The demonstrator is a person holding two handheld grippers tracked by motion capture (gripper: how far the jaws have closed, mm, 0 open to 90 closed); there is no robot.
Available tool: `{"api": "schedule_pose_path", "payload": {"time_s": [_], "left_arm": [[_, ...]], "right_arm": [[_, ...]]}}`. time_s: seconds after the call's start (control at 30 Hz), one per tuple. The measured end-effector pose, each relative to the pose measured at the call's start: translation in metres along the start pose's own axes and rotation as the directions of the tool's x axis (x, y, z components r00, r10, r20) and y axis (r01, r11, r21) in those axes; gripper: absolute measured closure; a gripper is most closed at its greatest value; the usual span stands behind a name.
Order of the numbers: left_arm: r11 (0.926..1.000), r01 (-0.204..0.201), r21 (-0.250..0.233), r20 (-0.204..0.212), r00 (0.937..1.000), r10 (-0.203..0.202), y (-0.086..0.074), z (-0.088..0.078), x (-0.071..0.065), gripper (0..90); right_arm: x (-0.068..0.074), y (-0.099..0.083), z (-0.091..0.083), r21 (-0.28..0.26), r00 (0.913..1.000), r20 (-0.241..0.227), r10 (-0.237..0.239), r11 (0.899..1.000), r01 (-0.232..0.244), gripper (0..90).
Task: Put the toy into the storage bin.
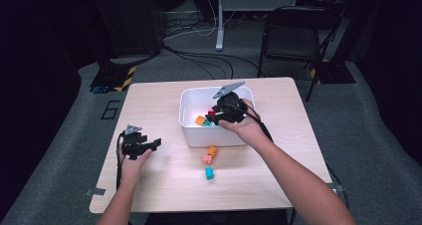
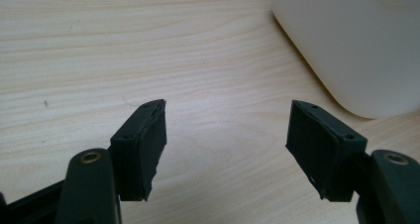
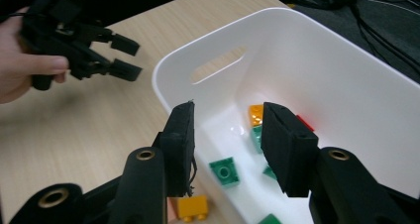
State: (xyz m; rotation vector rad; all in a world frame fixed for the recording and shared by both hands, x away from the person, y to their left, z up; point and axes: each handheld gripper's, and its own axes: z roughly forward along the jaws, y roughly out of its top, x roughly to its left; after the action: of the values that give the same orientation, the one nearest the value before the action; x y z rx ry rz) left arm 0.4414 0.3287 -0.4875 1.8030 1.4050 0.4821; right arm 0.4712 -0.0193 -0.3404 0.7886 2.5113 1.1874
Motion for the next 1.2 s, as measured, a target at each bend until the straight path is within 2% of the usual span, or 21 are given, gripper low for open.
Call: {"api": "schedule_pose_path", "payload": {"time_s": [0.33,0.4,0.63,0.8,0.87,1.2], "left_arm": [[1.0,0.002,0.001,-0.002,1.0,-0.002,0.0,0.0,0.0,31.4],[1.0,0.001,-0.003,-0.003,1.0,-0.001,0.0,0.0,0.0,31.4],[1.0,0.002,-0.002,-0.004,1.0,-0.003,0.0,-0.001,0.0,31.4],[1.0,0.0,0.001,-0.003,1.0,0.0,0.0,-0.001,0.0,31.3],[1.0,0.001,0.0,-0.002,1.0,-0.001,0.0,-0.001,0.0,31.4],[1.0,-0.003,-0.001,-0.005,1.0,0.003,-0.001,0.0,-0.001,31.3]], "right_arm": [[0.029,-0.032,-0.01,-0.034,0.999,-0.026,-0.037,0.999,0.036,57.0],[0.034,-0.038,-0.009,-0.035,0.9987,-0.042,-0.029,0.999,0.028,57.1],[0.048,-0.059,0.008,-0.008,0.9966,-0.068,-0.047,0.999,0.046,59.2],[0.051,-0.076,0.024,0.028,0.9952,-0.084,-0.051,0.998,0.054,59.5],[0.053,-0.082,0.029,0.036,0.9953,-0.092,-0.033,0.999,0.036,59.5],[0.059,-0.106,0.044,0.042,0.9899,-0.141,-0.009,0.999,0.015,59.2]]}}
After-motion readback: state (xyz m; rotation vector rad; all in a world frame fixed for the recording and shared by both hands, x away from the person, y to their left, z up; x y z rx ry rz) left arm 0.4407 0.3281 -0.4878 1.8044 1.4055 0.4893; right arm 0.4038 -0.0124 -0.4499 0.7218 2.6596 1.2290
